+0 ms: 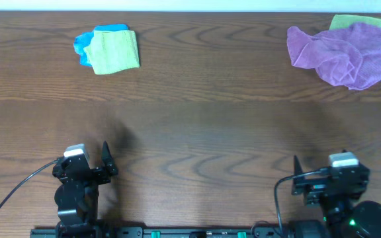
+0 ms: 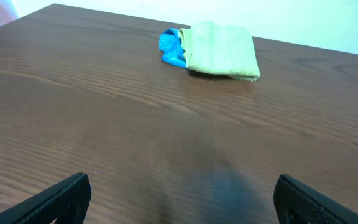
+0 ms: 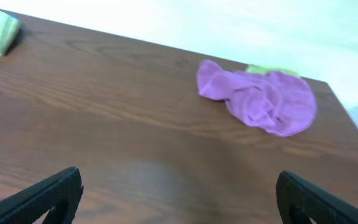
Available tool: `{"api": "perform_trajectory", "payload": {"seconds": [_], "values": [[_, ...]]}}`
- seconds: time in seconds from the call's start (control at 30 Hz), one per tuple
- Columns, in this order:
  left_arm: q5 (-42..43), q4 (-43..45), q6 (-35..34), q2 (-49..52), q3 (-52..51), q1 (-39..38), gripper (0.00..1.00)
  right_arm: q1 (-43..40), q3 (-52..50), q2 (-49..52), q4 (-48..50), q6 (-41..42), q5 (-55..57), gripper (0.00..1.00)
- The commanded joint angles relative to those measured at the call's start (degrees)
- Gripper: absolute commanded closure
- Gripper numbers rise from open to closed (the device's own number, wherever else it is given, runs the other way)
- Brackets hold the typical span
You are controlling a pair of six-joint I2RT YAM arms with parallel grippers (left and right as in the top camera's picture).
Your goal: Fold the cloth
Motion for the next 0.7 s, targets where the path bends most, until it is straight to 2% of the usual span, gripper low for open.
{"api": "perform_trajectory", "payload": {"seconds": [0.0,0.37,0.67], "values": [[-1.0,-0.3,0.8,-0.3,-1.2,-0.2,0.05,-1.1,-5.1,-2.2,2.2,-0.8,-5.7,0.01],[-1.0,-0.3,0.8,-0.3,-1.2,-0.2,0.05,-1.9,-19.8,-2.6,13.0,-0.5,-10.9,0.01],[-1.0,-0.3,0.8,-0.3,-1.2,-0.2,0.05,-1.8,-25.7,-3.2,14.4,-0.3,-11.1,0.01]]}}
